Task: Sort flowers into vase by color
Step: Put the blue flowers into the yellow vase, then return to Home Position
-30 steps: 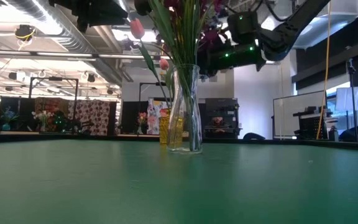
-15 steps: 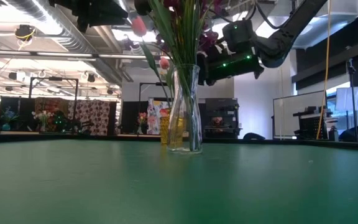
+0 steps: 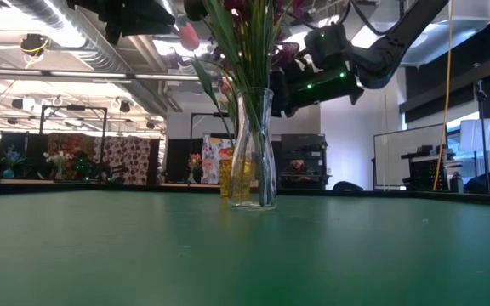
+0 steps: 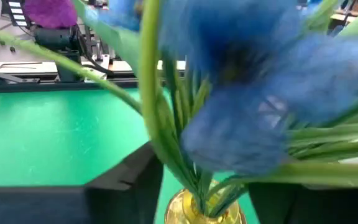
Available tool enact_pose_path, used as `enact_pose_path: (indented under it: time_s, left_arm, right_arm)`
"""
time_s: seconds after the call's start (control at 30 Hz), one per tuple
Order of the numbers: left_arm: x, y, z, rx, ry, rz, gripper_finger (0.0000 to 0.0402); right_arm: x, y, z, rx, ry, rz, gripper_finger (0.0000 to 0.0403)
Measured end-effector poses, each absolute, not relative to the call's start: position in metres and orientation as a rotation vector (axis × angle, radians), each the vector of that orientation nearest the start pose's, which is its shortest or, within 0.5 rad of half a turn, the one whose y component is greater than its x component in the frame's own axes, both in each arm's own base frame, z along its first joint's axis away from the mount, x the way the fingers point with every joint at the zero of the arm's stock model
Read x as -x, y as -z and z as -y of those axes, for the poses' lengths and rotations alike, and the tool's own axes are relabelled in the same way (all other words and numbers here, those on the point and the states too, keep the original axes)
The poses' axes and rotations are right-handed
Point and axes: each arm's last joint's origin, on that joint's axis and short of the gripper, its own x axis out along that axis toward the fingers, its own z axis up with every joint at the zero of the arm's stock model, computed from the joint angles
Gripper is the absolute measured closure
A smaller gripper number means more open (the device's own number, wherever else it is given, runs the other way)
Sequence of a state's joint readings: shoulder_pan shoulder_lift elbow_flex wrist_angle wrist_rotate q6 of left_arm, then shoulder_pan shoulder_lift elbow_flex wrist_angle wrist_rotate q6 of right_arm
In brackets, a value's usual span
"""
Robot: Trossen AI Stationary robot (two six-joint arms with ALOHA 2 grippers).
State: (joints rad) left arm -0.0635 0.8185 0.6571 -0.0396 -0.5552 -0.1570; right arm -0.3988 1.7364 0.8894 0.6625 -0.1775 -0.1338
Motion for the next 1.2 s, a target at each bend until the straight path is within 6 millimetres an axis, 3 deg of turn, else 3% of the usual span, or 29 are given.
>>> enact_pose_path:
  time_s: [0.2,0.43,0.77,1.2]
  left_arm:
    - [-0.182,-0.298,-0.004,0.092,-0.504,-0.155,0.0273]
    - [-0.182,-0.298,-0.004,0.091,-0.504,-0.156,0.0273]
    - [-0.18,-0.298,-0.004,0.085,-0.505,-0.155,0.0273]
    - [-0.155,-0.311,-0.005,0.105,-0.501,-0.093,0.0273]
  right_arm:
    - [-0.329,-0.216,0.133,0.064,0.205,-0.239,0.0145]
    - [-0.313,-0.229,0.126,0.033,0.197,-0.345,0.0111]
    - [-0.289,-0.25,0.117,0.019,0.229,-0.433,0.0103]
    - [-0.253,-0.281,0.103,-0.009,0.262,-0.468,0.0104]
